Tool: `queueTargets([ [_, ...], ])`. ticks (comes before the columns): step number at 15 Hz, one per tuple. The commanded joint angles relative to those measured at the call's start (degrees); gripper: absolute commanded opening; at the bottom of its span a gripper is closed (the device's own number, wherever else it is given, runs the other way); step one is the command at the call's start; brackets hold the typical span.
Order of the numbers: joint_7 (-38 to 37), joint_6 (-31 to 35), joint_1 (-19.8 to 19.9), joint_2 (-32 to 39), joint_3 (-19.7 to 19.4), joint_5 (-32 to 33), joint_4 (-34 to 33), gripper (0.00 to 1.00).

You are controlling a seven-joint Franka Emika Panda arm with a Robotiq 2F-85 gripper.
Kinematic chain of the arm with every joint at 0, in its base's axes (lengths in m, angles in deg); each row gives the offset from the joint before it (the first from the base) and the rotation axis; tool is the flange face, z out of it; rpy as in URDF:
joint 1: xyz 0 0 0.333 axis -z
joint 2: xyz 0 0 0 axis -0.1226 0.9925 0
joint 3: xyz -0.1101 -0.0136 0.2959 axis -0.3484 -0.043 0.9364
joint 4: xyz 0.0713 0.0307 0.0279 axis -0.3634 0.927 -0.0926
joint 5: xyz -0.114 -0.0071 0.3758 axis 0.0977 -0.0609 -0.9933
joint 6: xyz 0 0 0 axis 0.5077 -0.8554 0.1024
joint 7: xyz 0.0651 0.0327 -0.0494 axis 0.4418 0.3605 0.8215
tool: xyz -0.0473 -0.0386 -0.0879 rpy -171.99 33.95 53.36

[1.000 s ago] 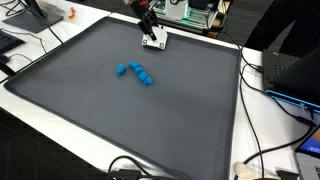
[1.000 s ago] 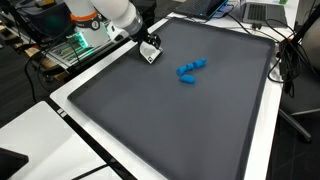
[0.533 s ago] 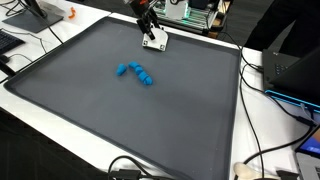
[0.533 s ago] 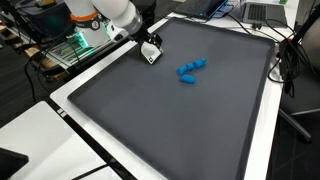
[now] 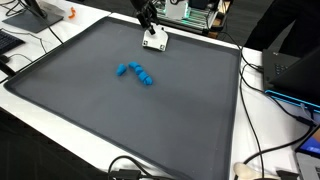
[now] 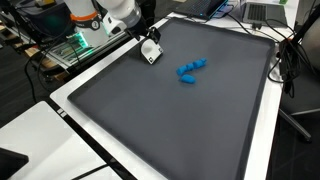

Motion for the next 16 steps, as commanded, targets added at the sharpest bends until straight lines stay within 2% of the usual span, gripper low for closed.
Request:
queueTargets([
  [1, -5.1, -4.5, 0.7, -5.8, 0.3, 8.4, 1.0, 1.0],
  [7, -3.4, -6.8, 0.2, -13.6, 3.4, 24.3, -2.5, 1.0],
  [12, 2.8, -10.4, -1.3, -15.8, 6.3, 29.4, -9.6, 1.0],
  [16, 10.3, -11.6, -2.9, -13.2, 8.1, 31.4, -16.4, 1.0],
])
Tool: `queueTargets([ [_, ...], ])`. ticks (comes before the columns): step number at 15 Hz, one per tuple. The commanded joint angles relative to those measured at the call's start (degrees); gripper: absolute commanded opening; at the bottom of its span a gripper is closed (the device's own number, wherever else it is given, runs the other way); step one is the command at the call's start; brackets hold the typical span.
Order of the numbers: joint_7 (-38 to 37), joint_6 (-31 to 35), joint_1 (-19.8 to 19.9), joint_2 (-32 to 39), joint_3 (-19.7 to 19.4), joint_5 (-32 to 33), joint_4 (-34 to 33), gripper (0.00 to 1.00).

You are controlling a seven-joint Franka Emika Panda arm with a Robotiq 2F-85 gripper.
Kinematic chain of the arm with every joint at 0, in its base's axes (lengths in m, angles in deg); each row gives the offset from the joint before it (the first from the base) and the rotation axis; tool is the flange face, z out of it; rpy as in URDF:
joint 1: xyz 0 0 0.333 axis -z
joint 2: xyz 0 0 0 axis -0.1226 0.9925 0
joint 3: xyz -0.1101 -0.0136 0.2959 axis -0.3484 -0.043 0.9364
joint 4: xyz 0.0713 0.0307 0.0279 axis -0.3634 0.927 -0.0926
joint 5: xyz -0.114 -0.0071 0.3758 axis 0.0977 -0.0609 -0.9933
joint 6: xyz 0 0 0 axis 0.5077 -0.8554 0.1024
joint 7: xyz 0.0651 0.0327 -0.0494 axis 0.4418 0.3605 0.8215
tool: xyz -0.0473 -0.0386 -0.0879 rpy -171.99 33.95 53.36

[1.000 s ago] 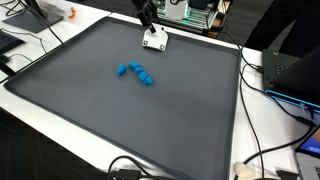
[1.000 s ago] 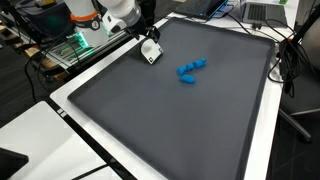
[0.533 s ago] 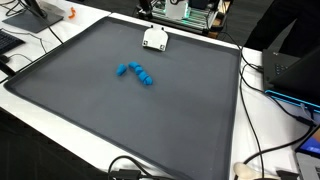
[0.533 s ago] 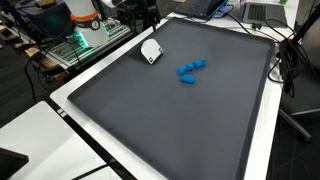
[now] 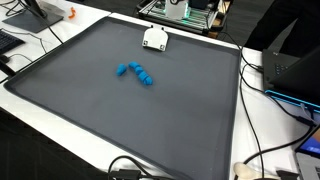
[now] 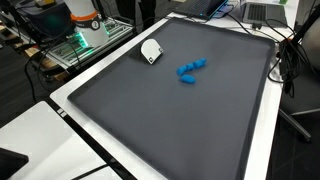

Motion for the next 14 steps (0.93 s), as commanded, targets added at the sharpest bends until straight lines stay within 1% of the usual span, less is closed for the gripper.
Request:
queueTargets([
  [1, 6.9, -2.0, -1.3, 3.0, 1.1, 3.0, -5.8, 1.0],
  [6, 18.5, -2.0, -3.1, 8.2, 1.4, 5.8, -13.1, 1.0],
  [11, 31.1, -2.5, -4.2, 13.4, 1.2, 8.8, -18.9, 1.0],
  [13, 33.8, -2.4, -4.3, 15.3, 1.2, 9.3, -20.6, 1.0],
  [14, 31.4, -0.9, -4.2, 13.1, 1.1, 7.6, -18.3, 1.0],
])
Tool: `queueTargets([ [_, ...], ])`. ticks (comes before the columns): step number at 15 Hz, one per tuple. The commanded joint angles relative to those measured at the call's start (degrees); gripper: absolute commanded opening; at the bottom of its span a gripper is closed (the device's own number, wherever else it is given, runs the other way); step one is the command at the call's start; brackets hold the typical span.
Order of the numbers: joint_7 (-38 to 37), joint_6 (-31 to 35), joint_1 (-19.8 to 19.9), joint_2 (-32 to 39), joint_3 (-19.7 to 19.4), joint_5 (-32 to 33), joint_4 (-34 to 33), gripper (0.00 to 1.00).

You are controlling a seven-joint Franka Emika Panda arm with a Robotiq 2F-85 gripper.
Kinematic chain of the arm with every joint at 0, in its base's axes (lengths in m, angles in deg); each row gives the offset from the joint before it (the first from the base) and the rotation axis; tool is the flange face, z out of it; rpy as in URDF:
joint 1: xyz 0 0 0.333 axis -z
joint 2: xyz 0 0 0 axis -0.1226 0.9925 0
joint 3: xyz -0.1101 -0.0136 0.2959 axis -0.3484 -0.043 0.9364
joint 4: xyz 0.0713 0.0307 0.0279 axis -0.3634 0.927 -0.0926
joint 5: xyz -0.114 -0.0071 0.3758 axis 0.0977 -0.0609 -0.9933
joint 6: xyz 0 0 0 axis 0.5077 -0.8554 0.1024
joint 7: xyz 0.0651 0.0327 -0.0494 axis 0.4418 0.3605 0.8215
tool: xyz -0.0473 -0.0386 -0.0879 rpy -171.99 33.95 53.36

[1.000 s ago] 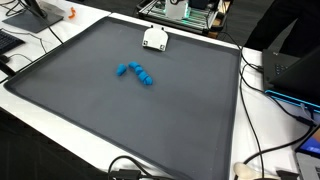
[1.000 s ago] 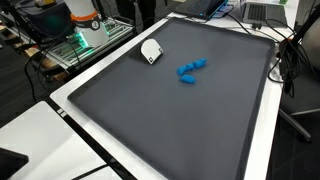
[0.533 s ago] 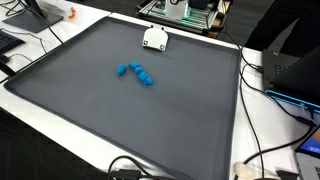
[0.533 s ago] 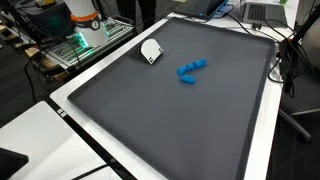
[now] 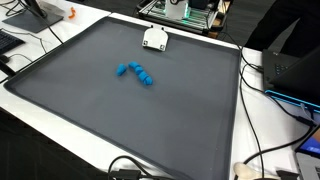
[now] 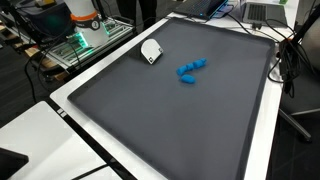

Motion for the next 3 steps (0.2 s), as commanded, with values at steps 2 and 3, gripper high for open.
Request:
queueTargets([
  [2, 1.4, -0.2, -0.6, 1.5, -0.5, 0.3, -1.4, 1.0],
  [3, 1.7, -0.2, -0.7, 1.9, -0.5, 0.3, -1.7, 1.0],
])
